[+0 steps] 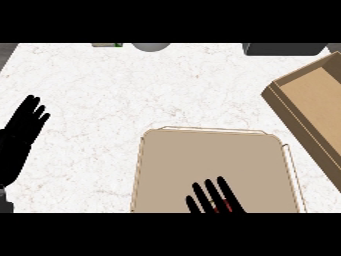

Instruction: Pick the bell pepper from the tray and place it in the cardboard box

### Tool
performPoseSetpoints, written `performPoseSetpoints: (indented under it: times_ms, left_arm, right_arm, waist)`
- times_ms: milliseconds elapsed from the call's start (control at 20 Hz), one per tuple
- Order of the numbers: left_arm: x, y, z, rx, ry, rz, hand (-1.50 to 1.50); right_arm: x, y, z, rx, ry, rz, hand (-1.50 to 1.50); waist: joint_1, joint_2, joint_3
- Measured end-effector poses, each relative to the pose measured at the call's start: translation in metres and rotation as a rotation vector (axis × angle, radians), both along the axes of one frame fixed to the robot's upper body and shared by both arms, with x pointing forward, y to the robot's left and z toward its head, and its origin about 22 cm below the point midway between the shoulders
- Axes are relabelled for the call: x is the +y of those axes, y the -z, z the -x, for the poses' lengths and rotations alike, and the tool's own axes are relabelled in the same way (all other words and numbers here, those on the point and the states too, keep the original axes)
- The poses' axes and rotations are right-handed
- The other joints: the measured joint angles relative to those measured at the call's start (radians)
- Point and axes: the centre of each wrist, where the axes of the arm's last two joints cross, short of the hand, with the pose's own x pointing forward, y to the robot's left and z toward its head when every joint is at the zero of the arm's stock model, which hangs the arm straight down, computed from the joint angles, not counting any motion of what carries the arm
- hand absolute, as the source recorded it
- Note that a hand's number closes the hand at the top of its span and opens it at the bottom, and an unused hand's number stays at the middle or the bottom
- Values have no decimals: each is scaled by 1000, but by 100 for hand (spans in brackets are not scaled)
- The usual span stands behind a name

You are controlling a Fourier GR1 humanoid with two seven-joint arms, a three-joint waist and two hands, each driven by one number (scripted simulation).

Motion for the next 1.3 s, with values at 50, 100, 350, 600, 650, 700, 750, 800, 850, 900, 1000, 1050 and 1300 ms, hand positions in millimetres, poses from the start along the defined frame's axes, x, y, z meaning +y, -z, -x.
performPoseSetpoints:
  times_ms: [50, 100, 350, 600, 650, 700, 750, 800, 850, 900, 1000, 1050, 1300]
  left_arm:
    - [0, 0, -1, -2, -3, 1, 0]
    - [-1, 1, 0, -2, -2, 1, 0]
    - [-3, -1, 7, -5, 2, 4, 0]
    - [3, 7, 8, -10, -5, 2, 0]
    - [1, 5, 6, -7, -6, 2, 0]
    - [-2, 7, 3, -7, -9, 1, 0]
    - [-4, 8, 3, -7, -10, 1, 0]
    - [-1, 4, 0, -5, -8, -2, 0]
    - [-1, 2, -3, -2, -6, 1, 0]
    - [2, 2, -4, -3, -3, 3, 0]
    - [4, 3, -4, -2, -4, 3, 0]
    - [5, 4, -5, -3, -2, 2, 0]
    - [-1, 6, 4, -2, -1, -1, 0]
  right_arm:
    - [0, 3, 1, -1, 1, 7, -150]
    - [1, 8, 3, -2, 3, 19, -150]
    - [6, 19, 0, -1, 17, 51, -150]
    - [7, 28, -5, -14, 49, 79, -150]
    - [7, 27, -5, -15, 50, 82, -150]
    - [5, 27, -9, -20, 54, 87, -150]
    - [0, 30, -11, -22, 57, 95, -150]
    - [1, 30, -11, -21, 59, 99, -150]
    - [4, 36, -9, -22, 62, 100, -150]
    - [4, 39, -12, -23, 64, 104, -150]
    - [4, 39, -13, -17, 66, 113, -150]
    - [6, 42, -13, -16, 70, 117, -150]
    - [4, 49, -22, -3, 82, 153, -150]
  waist:
    - [0, 0, 0]
    - [-1, 0, 0]
    - [0, 0, 0]
    - [-1, 0, 0]
    - [-1, 0, 0]
    - [-1, 0, 0]
    - [-2, 0, 0]
    - [-2, 0, 0]
    - [-2, 0, 0]
    - [-2, 0, 0]
    - [-2, 0, 0]
    - [-2, 0, 0]
    - [0, 0, 0]
